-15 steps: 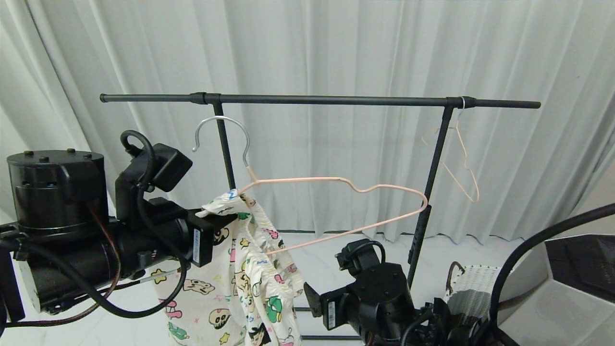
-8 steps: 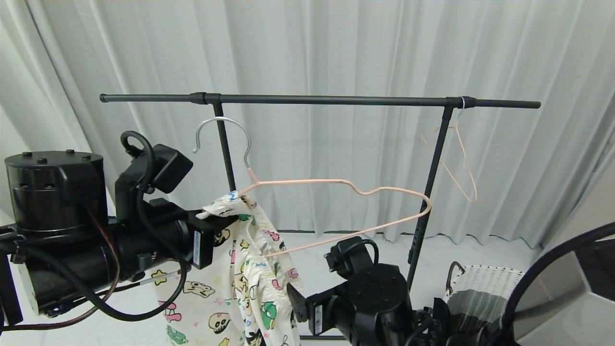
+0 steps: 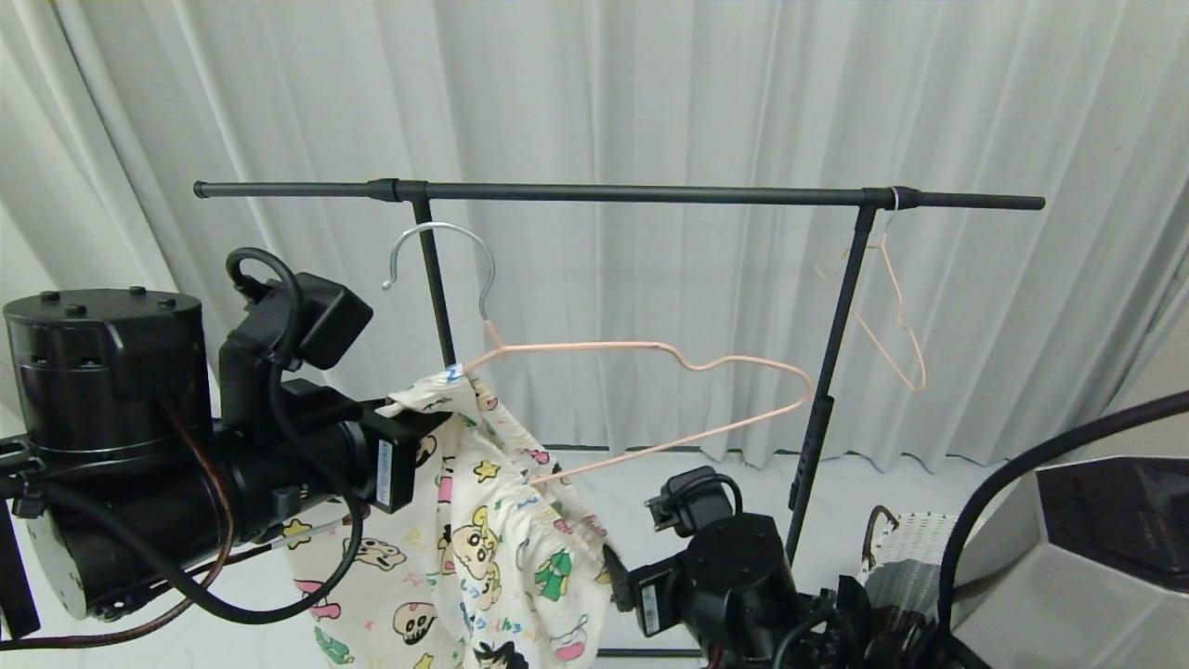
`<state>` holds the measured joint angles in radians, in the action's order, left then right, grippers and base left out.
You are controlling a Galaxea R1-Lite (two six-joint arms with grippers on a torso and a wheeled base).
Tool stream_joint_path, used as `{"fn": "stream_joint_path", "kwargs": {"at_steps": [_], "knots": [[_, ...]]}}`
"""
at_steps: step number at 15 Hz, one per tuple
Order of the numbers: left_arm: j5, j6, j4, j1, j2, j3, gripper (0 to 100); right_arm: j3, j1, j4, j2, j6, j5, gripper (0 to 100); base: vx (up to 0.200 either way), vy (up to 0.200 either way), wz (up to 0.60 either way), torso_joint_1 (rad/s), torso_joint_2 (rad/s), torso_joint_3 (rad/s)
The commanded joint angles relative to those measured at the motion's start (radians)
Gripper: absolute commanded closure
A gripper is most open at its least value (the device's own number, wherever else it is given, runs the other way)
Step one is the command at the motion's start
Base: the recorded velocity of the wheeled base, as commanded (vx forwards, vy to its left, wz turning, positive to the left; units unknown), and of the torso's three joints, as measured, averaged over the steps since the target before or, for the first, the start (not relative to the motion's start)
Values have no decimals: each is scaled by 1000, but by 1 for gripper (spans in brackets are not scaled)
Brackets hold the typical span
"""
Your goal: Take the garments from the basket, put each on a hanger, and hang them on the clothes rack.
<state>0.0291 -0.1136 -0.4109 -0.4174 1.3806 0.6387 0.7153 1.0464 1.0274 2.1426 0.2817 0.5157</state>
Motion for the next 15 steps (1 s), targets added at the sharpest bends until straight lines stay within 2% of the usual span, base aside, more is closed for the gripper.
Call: {"fn": "stream_joint_path", "kwargs": {"at_steps": [1, 3, 5, 7, 9, 12, 15], "knots": [[-5, -1, -2, 26, 1, -4, 100, -7, -74, 2, -9, -32, 24, 0, 0, 0, 0, 0, 0, 0], [-14, -6, -3, 55, 0, -7, 100, -8, -138, 39, -24, -78, 33, 0, 0, 0, 0, 0, 0, 0], [-58, -21, -3, 80, 0, -27, 100, -11, -201, 80, -47, -122, 32, 0, 0, 0, 0, 0, 0, 0], [-67, -83, -20, 106, -5, -70, 100, -10, -240, 80, -79, -138, 29, 0, 0, 0, 0, 0, 0, 0], [-67, -182, -46, 132, -3, -119, 100, -11, -259, 80, -113, -142, 27, 0, 0, 0, 0, 0, 0, 0], [-67, -212, -46, 134, 9, -143, 100, -11, -273, 80, -150, -164, 24, 0, 0, 0, 0, 0, 0, 0], [-77, -293, -46, 134, 63, -148, 100, -5, -270, 74, -202, -184, 21, 0, 0, 0, 0, 0, 0, 0]]}}
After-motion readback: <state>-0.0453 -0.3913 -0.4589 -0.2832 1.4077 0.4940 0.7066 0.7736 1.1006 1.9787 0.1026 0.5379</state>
